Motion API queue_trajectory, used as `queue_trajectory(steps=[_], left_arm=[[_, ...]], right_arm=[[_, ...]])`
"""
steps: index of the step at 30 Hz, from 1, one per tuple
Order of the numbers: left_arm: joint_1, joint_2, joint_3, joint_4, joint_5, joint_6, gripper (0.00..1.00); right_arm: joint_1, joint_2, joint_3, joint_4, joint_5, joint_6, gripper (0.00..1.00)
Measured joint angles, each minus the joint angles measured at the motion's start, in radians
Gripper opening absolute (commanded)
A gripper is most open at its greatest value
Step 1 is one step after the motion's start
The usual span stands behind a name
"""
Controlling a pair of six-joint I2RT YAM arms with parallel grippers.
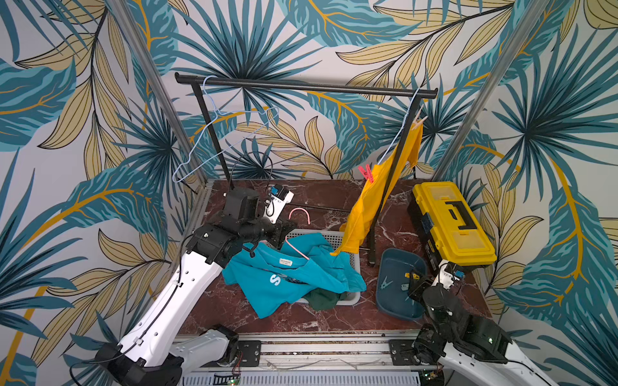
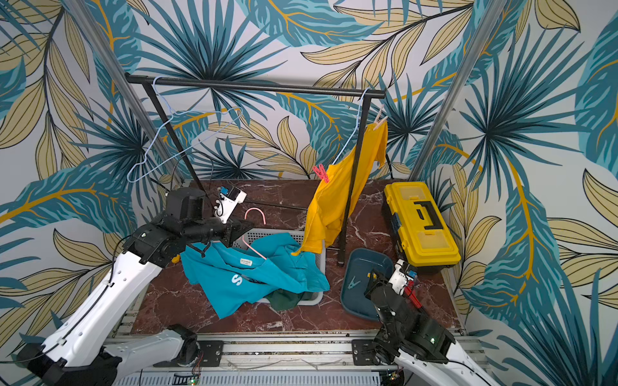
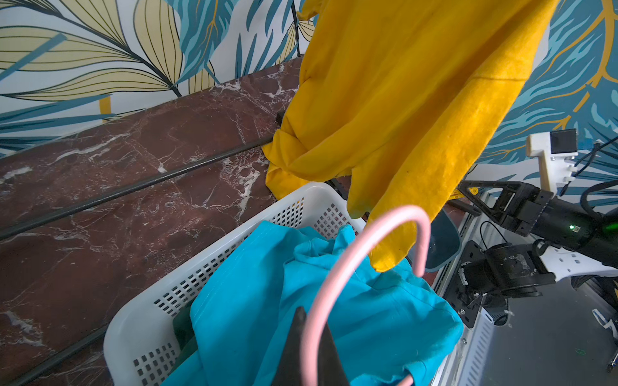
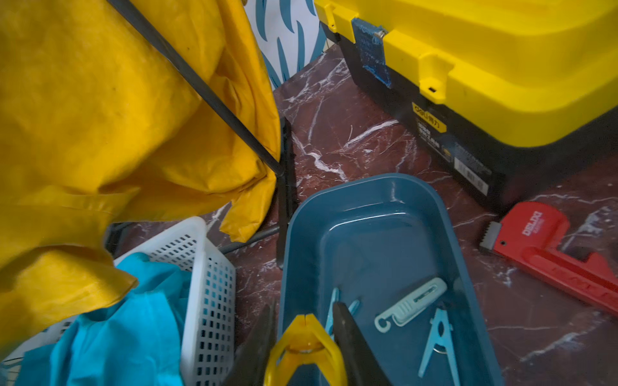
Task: Remove the clothespins securing t-shirts to the hanger
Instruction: Place the clothespin in the storage box.
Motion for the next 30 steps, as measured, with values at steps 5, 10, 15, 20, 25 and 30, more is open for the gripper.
queue_trajectory(steps=[5,10,15,20,25,30], left_arm=[[0.0,0.0,0.0,0.0,0.002,0.0,0.0],[0.0,0.0,0.0,0.0,0.002,-0.001,0.0],[0.0,0.0,0.0,0.0,0.006,-0.001,0.0],[0.0,0.0,0.0,0.0,0.022,0.0,0.0],[-0.002,0.0,0.0,0.0,0.051,0.0,0.0],[-0.023,0.001,0.0,0.001,0.063,-0.003,0.0]], right_arm=[[0.0,0.127,0.024,-0.009,0.015,0.026,0.49],[0.0,0.141,0.024,-0.016,0.028,0.055,0.67],[0.0,0.092,0.024,0.027,0.007,-0.007,0.67],[0.0,0.065,0.034,0.203,-0.14,-0.209,0.66],[0.0,0.249,0.212,0.291,-0.376,-0.392,0.62],[0.004,0.527,0.428,0.401,-0.689,-0.507,0.58]])
